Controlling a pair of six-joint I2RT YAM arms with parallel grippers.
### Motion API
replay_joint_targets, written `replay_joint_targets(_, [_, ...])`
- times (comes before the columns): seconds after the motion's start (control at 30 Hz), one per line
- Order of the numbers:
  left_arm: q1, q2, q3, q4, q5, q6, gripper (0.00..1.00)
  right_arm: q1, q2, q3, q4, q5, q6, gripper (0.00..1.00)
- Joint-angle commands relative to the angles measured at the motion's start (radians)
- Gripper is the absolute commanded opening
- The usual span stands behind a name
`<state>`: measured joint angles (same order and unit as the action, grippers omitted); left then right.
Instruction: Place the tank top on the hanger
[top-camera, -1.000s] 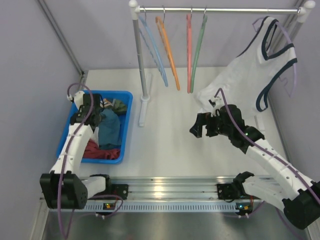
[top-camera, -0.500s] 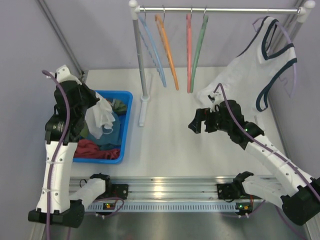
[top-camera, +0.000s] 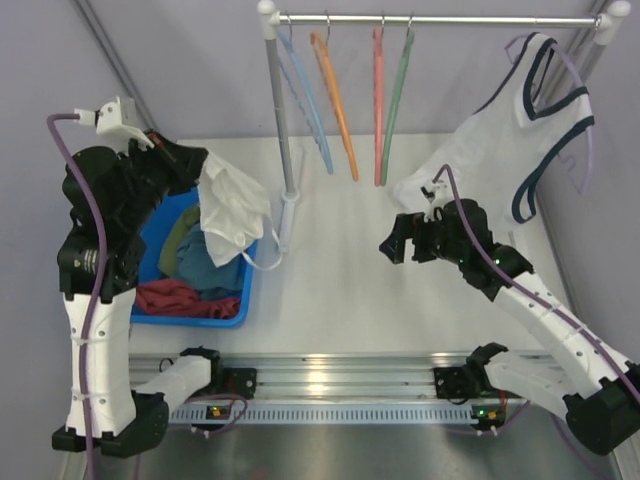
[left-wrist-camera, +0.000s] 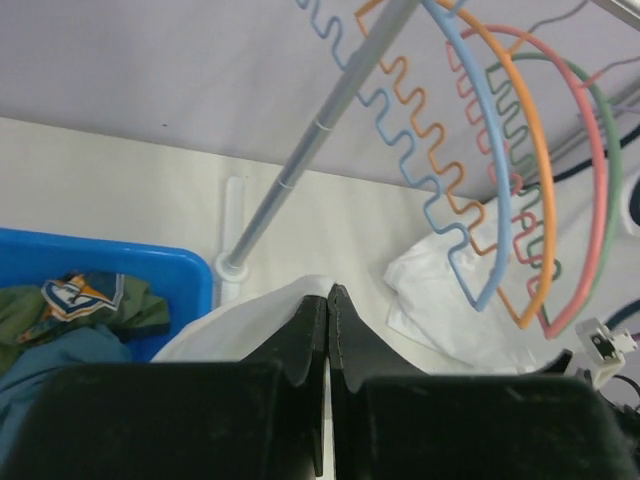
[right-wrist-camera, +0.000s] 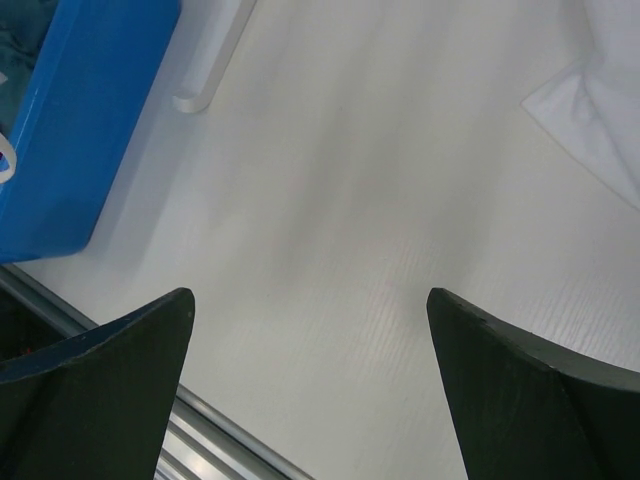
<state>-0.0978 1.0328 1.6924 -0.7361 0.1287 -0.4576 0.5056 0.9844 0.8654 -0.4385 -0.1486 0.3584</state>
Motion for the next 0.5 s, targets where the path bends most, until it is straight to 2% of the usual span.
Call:
replay_joint_targets(0.0, [-0.017,0.006,-0.003,0.067,0.150,-0.039,0.00,0.007,-0.064,0.055,0.035,0.034,-0.022,1.00])
replay_joint_targets(0.1, [-0.116,0.007,-0.060,0.092,0.079,-0.047,0.00,0.007,-0.093,0.053,0.032,0.040,-0.022,1.00])
replay_joint_targets(0.13, [-0.226,0.015,-0.080,0.108,-0.010,-0.041,0.00,0.007,-0.099,0.053,0.030,0.040,-0.021,1.00])
replay_joint_targets(0.2, [-0.353,0.030,-0.089,0.118,-0.116,-0.033,0.00,0.007,-0.121,0.052,0.026,0.046,-0.021,1.00])
replay_joint_targets(0.23, [-0.456,0.048,-0.103,0.136,-0.209,-0.033,0.00,0.007,-0.128,0.050,0.023,0.049,-0.019,1.00])
replay_joint_targets(0.3, [-0.560,0.062,-0.129,0.170,-0.248,-0.042,0.00,0.007,-0.148,0.050,0.009,0.058,-0.018,1.00])
replay_joint_targets(0.47, [-0.723,0.095,-0.247,0.282,-0.374,-0.084,0.00,0.007,-0.191,0.055,-0.025,0.101,-0.016,1.00])
